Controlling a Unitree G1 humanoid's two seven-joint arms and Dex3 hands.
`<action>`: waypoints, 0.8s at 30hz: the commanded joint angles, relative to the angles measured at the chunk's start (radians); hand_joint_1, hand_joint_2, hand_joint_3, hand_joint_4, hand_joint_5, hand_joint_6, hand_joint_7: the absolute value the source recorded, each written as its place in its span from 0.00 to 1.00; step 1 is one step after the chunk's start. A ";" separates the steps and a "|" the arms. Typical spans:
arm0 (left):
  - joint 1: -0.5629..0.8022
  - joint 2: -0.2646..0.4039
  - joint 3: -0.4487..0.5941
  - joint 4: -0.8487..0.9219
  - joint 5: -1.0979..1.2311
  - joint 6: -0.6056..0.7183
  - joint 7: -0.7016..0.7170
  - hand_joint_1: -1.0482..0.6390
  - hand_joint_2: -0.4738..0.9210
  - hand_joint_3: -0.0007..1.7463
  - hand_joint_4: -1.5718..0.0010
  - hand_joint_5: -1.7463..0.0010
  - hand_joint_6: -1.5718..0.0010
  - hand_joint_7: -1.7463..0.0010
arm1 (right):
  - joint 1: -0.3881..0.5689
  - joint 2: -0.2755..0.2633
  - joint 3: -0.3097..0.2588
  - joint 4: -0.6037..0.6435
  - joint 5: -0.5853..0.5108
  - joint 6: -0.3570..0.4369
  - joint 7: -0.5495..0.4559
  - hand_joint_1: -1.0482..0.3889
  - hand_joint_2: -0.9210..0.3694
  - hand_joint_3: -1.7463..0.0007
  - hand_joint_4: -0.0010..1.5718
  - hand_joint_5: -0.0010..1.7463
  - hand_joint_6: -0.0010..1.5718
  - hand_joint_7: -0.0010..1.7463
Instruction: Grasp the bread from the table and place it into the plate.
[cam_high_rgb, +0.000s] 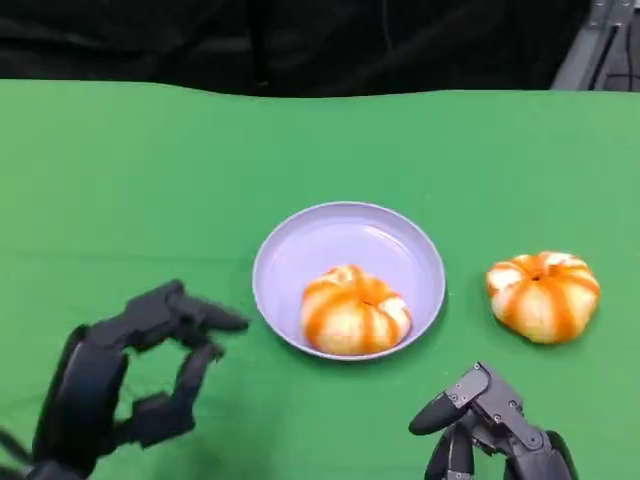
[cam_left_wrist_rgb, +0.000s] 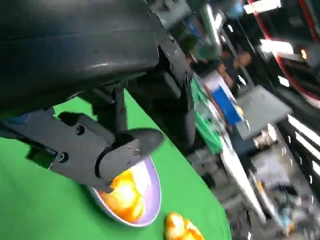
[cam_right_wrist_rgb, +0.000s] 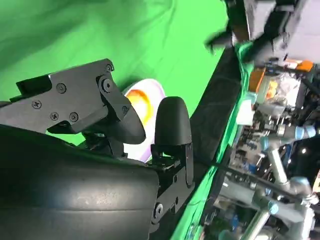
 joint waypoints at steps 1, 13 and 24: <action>0.067 -0.048 0.007 -0.023 -0.032 -0.032 0.018 0.63 0.54 0.89 0.43 0.05 0.42 0.18 | -0.001 -0.024 -0.029 0.011 0.018 -0.027 0.001 0.69 0.09 0.26 0.40 1.00 0.21 1.00; 0.088 -0.083 -0.015 -0.008 0.018 -0.040 0.010 0.58 0.48 0.99 0.39 0.00 0.46 0.03 | -0.011 -0.044 -0.068 0.024 -0.031 -0.032 -0.014 0.68 0.12 0.26 0.43 1.00 0.22 1.00; 0.083 -0.074 -0.013 0.022 0.004 -0.058 -0.002 0.57 0.45 1.00 0.39 0.00 0.47 0.04 | -0.012 -0.039 -0.066 0.040 -0.033 -0.044 -0.020 0.67 0.14 0.24 0.46 1.00 0.24 1.00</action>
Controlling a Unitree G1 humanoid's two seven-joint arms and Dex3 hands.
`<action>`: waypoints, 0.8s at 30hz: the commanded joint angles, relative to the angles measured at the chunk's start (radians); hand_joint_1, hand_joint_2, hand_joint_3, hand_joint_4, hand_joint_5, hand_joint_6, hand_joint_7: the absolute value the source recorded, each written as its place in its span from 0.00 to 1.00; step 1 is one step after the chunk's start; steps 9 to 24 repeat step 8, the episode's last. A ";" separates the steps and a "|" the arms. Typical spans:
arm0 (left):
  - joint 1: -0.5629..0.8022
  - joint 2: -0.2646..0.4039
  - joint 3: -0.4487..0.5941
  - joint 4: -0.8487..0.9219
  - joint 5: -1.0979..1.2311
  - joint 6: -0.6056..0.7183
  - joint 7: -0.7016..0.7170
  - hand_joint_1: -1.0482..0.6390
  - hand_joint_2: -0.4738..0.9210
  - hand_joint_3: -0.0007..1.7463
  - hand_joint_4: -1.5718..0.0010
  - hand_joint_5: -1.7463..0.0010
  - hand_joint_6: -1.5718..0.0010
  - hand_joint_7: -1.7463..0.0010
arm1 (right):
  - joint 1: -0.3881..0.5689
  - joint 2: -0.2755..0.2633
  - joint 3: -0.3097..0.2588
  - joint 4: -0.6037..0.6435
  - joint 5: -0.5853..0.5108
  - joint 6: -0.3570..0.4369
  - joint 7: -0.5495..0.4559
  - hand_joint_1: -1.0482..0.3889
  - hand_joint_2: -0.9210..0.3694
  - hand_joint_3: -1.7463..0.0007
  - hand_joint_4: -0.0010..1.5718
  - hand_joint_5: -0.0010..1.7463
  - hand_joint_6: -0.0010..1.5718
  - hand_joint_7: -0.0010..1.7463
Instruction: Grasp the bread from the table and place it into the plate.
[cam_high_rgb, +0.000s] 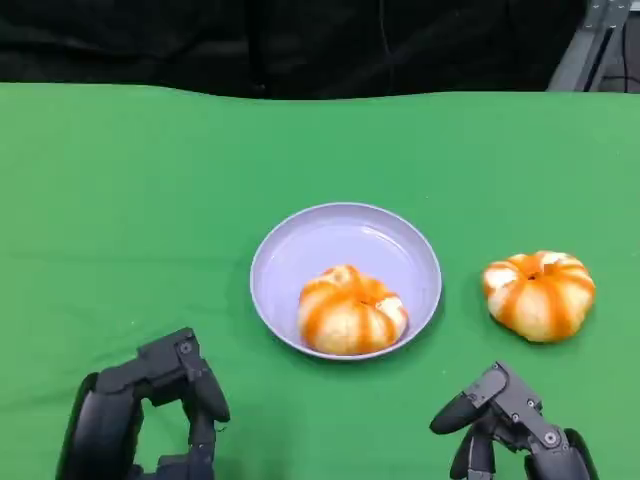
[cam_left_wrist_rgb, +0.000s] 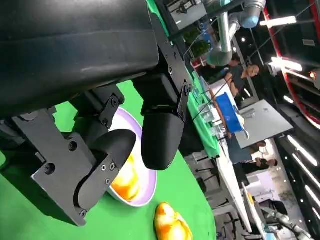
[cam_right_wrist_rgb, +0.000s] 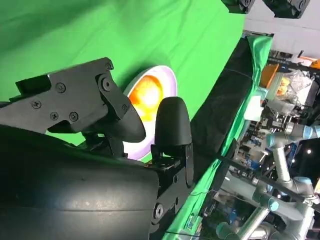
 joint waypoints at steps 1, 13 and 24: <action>0.002 0.016 0.007 0.010 -0.002 -0.021 -0.008 0.57 0.45 1.00 0.39 0.00 0.47 0.04 | 0.004 -0.003 -0.002 0.004 -0.007 -0.021 -0.015 0.67 0.14 0.24 0.46 1.00 0.24 1.00; 0.001 0.016 0.008 0.013 -0.001 -0.026 -0.007 0.58 0.45 1.00 0.39 0.00 0.46 0.05 | 0.004 -0.004 -0.002 0.006 -0.009 -0.024 -0.018 0.66 0.14 0.24 0.46 1.00 0.24 1.00; 0.001 0.016 0.008 0.013 -0.001 -0.026 -0.007 0.58 0.45 1.00 0.39 0.00 0.46 0.05 | 0.004 -0.004 -0.002 0.006 -0.009 -0.024 -0.018 0.66 0.14 0.24 0.46 1.00 0.24 1.00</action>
